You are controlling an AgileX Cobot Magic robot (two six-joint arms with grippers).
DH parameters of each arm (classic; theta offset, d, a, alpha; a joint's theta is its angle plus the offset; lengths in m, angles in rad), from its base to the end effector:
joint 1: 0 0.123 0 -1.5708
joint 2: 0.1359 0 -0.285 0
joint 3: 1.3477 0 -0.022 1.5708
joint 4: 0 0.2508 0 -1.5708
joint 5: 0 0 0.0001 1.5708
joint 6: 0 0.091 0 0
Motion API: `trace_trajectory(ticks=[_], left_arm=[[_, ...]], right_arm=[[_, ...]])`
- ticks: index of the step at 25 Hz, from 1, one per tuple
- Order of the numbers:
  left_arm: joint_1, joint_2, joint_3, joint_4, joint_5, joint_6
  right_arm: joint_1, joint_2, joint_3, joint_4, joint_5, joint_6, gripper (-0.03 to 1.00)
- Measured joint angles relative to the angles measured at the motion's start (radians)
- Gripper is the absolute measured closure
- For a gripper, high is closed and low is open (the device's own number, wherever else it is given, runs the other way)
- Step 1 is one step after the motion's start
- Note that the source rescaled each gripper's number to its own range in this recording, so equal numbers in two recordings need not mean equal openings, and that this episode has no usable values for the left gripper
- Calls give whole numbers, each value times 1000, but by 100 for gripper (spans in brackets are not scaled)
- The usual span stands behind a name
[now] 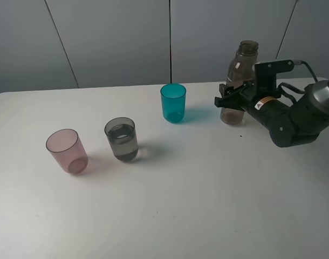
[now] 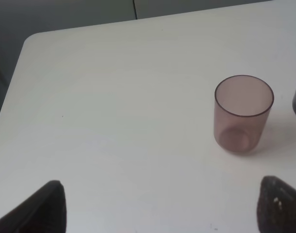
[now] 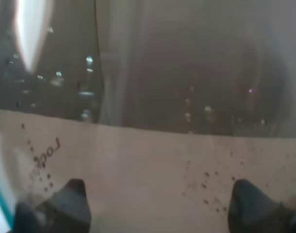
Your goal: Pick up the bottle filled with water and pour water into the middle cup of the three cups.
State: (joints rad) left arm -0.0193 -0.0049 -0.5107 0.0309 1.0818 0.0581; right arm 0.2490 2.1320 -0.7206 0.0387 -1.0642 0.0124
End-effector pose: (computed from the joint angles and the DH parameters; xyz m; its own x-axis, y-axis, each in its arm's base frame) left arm -0.0077 0.0026 0.2785 -0.4598 0.0814 -0.8843 0.0285 0.9966 0.0769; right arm 0.3432 0.0841 0.0802 -0.2560 -0.0330 -0.9661 -0.2067 0.9782 0.0214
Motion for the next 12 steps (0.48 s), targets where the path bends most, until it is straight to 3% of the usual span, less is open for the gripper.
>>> trace_trajectory(ticks=[10, 11, 12], left_arm=[[0, 0, 0, 0, 0, 0], [0, 0, 0, 0, 0, 0], [0, 0, 0, 0, 0, 0]], right_arm=[[0, 13, -2, -24, 1, 0, 97], [0, 13, 4, -29, -1, 0, 95], [0, 13, 7, -29, -6, 0, 85]])
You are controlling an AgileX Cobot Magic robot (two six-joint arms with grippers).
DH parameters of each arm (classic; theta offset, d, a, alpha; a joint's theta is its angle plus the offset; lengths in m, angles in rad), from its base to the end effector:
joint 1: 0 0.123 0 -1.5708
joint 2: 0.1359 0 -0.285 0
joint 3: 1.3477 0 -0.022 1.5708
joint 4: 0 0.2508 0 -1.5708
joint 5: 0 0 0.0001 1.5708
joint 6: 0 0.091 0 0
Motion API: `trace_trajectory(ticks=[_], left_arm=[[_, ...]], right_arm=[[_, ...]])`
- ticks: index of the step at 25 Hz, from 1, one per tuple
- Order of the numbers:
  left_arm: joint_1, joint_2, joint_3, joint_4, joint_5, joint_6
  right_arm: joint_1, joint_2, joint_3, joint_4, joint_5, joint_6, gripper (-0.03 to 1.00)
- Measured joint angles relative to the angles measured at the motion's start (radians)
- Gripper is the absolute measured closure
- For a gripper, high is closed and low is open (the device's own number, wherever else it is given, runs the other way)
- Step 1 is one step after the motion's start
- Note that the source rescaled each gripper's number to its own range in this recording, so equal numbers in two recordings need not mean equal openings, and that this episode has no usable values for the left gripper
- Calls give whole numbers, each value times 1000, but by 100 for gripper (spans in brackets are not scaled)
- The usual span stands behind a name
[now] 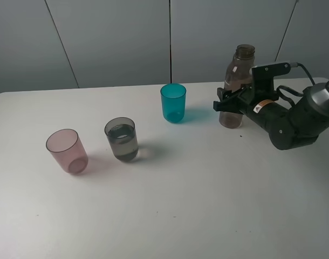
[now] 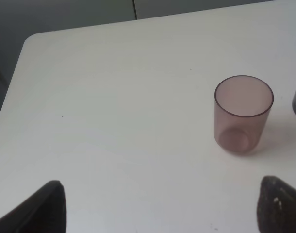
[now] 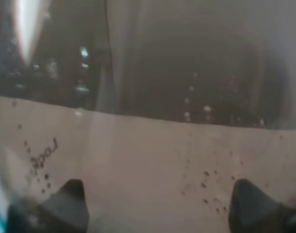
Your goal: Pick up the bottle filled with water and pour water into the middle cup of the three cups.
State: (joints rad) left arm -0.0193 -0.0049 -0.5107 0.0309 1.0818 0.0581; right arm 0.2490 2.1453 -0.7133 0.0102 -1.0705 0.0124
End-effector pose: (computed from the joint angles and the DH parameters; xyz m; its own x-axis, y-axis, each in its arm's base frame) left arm -0.0077 0.0026 0.2785 -0.4598 0.0814 -0.8843 0.0285 0.9966 0.0769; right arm 0.3404 0.0857 0.0748 -0.2666 -0.0500 -0.9625 -0.2335 0.9723 0.0142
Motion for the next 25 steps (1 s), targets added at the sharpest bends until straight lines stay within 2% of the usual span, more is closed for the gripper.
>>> trace_trajectory(ticks=[4, 6, 8, 11, 15, 17, 19, 25], left_arm=[[0, 0, 0, 0, 0, 0], [0, 0, 0, 0, 0, 0], [0, 0, 0, 0, 0, 0], [0, 0, 0, 0, 0, 0], [0, 0, 0, 0, 0, 0], [0, 0, 0, 0, 0, 0], [0, 0, 0, 0, 0, 0], [0, 0, 0, 0, 0, 0]], right_arm=[[0, -2, 38, 0, -6, 0, 20], [0, -16, 65, 0, 1, 0, 2], [0, -48, 93, 0, 6, 2, -2], [0, -111, 150, 0, 25, 2, -3], [0, -239, 242, 18, 112, 2, -3], [0, -330, 275, 30, 202, 2, -3], [0, -450, 285, 30, 353, 2, -3], [0, -839, 268, 28, 729, 2, -3]])
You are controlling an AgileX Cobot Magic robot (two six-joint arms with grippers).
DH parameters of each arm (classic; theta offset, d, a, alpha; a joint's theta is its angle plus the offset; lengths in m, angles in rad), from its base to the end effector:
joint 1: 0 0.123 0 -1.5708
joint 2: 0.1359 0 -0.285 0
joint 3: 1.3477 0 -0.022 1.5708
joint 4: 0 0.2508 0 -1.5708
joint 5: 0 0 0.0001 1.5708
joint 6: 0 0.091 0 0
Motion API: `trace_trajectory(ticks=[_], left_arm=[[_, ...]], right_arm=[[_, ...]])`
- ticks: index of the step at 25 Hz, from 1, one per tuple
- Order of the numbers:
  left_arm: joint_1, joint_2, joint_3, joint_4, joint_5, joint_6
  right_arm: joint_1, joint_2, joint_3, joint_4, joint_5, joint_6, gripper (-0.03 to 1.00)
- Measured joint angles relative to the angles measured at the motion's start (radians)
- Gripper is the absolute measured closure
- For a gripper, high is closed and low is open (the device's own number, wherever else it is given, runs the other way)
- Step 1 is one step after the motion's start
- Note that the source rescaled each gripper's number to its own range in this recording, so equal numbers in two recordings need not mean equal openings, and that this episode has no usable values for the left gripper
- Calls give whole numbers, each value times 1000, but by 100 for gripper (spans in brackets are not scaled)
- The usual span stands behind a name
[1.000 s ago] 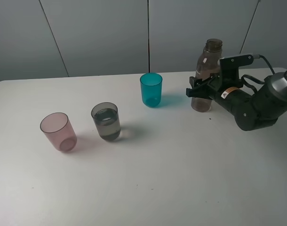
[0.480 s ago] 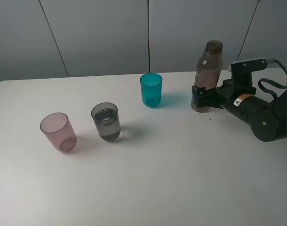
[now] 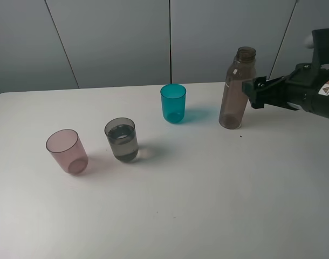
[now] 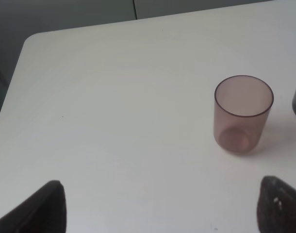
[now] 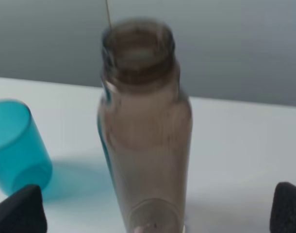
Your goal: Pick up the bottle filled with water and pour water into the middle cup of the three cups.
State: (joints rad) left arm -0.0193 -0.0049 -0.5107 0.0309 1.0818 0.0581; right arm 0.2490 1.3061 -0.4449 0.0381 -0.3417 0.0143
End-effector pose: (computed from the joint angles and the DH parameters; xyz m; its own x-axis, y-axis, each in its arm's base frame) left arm -0.0077 0.0026 0.2785 -0.4598 0.0814 -0.8843 0.0285 0.9966 0.0769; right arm 0.2336 0.0582 0.2078 -0.4175 -0.0544 -0.9070 -0.2145 0.9759 0.0402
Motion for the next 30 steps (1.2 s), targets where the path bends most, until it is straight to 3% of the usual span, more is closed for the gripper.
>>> trace_trajectory(ticks=[9, 19, 23, 30], left_arm=[[0, 0, 0, 0, 0, 0], [0, 0, 0, 0, 0, 0], [0, 0, 0, 0, 0, 0], [0, 0, 0, 0, 0, 0]], right_arm=[[0, -502, -205, 0, 725, -4, -3], [0, -870, -223, 2, 1401, -5, -3], [0, -1011, -223, 2, 1534, -8, -3], [0, -1264, -224, -28, 1553, -8, -3]])
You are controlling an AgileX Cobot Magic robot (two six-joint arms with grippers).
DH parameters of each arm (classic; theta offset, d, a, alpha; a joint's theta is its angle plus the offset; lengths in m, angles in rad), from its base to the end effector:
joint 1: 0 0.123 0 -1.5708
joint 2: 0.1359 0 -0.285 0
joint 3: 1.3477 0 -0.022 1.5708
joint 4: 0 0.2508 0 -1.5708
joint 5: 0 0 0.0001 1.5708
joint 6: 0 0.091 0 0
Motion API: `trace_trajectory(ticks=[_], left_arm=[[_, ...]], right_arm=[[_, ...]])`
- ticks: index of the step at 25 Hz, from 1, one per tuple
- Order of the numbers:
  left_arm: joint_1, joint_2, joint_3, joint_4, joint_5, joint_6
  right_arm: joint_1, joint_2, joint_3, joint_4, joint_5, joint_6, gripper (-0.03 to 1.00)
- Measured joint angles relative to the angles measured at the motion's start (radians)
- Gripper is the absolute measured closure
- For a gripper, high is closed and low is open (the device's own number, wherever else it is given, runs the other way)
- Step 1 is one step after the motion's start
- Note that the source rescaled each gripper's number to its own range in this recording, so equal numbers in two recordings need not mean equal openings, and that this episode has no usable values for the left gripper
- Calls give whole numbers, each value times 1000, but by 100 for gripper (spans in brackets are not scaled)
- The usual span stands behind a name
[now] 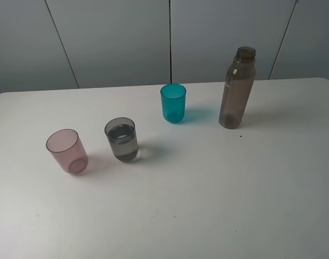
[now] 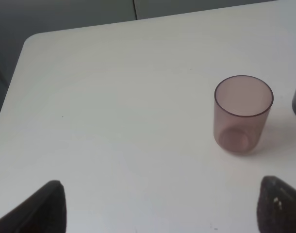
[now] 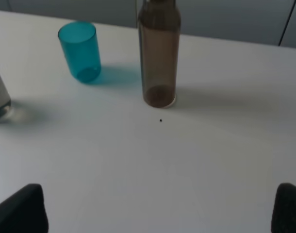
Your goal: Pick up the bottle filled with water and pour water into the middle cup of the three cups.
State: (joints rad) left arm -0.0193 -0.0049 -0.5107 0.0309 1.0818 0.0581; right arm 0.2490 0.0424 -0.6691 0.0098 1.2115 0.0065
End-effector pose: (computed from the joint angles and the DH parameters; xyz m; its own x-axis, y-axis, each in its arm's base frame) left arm -0.0077 0.0026 0.2785 -0.4598 0.0814 -0.8843 0.0285 0.9966 0.0769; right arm -0.0248 -0.0055 0.3109 -0.4651 -0.1080 -0.8786 -0.2496 0.9683 0.0131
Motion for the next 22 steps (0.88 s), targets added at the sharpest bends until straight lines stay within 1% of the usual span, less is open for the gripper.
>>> trace_trajectory(ticks=[2, 6, 11, 15, 19, 22], left_arm=[[0, 0, 0, 0, 0, 0], [0, 0, 0, 0, 0, 0], [0, 0, 0, 0, 0, 0], [0, 0, 0, 0, 0, 0], [0, 0, 0, 0, 0, 0], [0, 0, 0, 0, 0, -2]], right_arm=[[0, -36, 0, -10, 0, 0, -3], [0, -40, 0, -25, 7, 0, -3], [0, -40, 67, -25, 7, 0, -3], [0, -40, 127, -23, -24, 0, -3], [0, -40, 155, -18, -96, 0, -3], [0, -40, 159, -18, -110, 0, -3]])
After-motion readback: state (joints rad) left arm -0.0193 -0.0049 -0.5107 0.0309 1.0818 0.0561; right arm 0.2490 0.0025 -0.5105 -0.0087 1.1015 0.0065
